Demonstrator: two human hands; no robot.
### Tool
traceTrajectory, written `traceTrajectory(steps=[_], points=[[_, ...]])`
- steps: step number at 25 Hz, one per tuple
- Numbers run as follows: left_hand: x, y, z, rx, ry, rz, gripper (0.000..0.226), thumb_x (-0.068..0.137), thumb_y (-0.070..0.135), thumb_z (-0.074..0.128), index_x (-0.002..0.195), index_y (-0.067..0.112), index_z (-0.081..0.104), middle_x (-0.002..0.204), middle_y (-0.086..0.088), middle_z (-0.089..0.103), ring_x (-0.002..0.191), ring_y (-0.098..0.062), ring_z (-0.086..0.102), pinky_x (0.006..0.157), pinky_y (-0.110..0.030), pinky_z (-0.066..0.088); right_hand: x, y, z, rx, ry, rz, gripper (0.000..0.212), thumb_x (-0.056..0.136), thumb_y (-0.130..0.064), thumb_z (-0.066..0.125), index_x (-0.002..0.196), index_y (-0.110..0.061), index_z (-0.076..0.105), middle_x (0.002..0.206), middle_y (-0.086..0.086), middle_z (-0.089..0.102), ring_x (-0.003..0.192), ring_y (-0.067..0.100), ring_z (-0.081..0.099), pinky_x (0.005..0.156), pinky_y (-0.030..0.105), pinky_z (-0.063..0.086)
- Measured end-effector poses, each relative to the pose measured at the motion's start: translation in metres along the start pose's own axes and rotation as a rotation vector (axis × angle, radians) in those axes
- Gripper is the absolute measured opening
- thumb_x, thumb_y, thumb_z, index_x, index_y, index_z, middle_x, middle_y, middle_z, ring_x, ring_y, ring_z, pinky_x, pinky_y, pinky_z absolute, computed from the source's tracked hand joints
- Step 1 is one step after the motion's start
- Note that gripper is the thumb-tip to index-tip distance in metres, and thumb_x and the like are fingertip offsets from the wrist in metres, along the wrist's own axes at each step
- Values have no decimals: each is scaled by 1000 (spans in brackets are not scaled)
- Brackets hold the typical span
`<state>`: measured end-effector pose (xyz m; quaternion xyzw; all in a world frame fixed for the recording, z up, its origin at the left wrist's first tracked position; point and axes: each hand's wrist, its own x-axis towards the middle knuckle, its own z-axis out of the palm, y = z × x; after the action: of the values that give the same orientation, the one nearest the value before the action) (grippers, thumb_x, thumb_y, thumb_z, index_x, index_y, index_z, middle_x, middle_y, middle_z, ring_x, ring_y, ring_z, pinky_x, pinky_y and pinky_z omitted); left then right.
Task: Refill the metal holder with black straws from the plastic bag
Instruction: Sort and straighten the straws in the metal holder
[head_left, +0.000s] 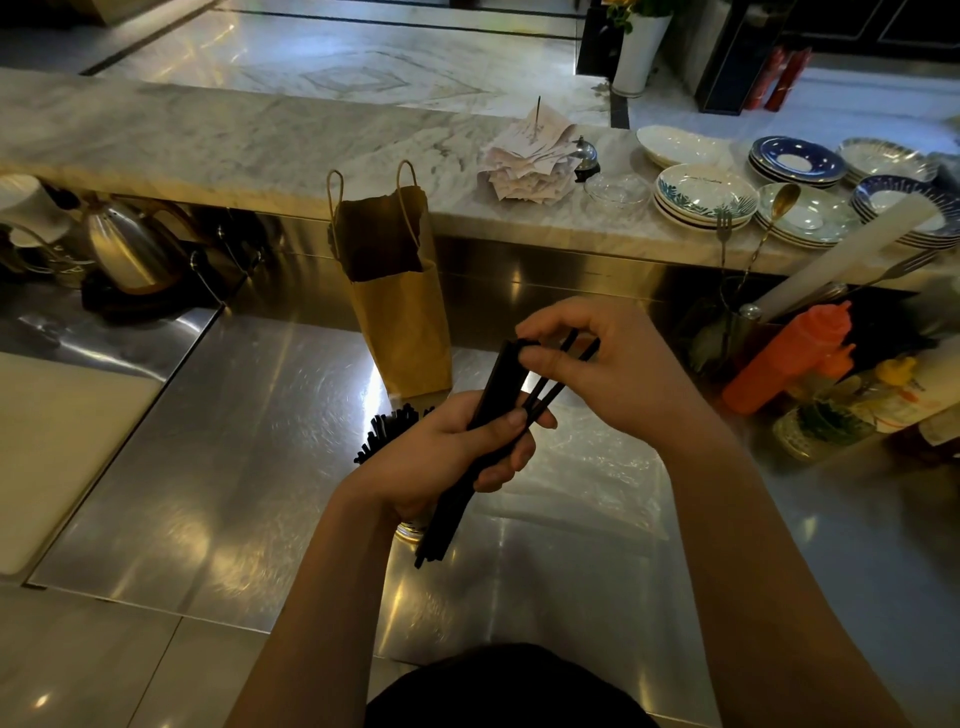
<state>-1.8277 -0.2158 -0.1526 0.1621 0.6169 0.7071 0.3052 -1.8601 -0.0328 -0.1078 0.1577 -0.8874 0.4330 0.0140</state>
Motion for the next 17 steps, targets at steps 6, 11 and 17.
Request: traceTrajectory(steps=[6, 11, 17], points=[[-1, 0, -4, 5, -61, 12, 26, 103, 12, 37, 118, 1, 55, 69, 5, 54, 52, -6, 41, 53, -20, 39, -1, -4, -6, 174, 23, 28, 9, 89, -18, 65, 93, -25, 68, 94, -9, 69, 91, 1, 65, 81, 15, 50], [-1, -6, -11, 4, -33, 28, 26, 102, 15, 41, 118, 4, 57, 72, 1, 51, 53, -8, 41, 53, -20, 38, 1, 7, -24, 525, 372, 127, 5, 93, -12, 58, 95, -12, 64, 83, -4, 64, 76, 5, 62, 73, 22, 53], [8, -14, -19, -264, 434, 150, 25, 101, 17, 44, 117, 7, 60, 71, 3, 51, 56, -7, 44, 52, -18, 37, 2, 9, -23, 1036, 689, 241, 6, 96, -14, 57, 96, -8, 57, 76, 0, 70, 76, 15, 71, 74, 27, 56]])
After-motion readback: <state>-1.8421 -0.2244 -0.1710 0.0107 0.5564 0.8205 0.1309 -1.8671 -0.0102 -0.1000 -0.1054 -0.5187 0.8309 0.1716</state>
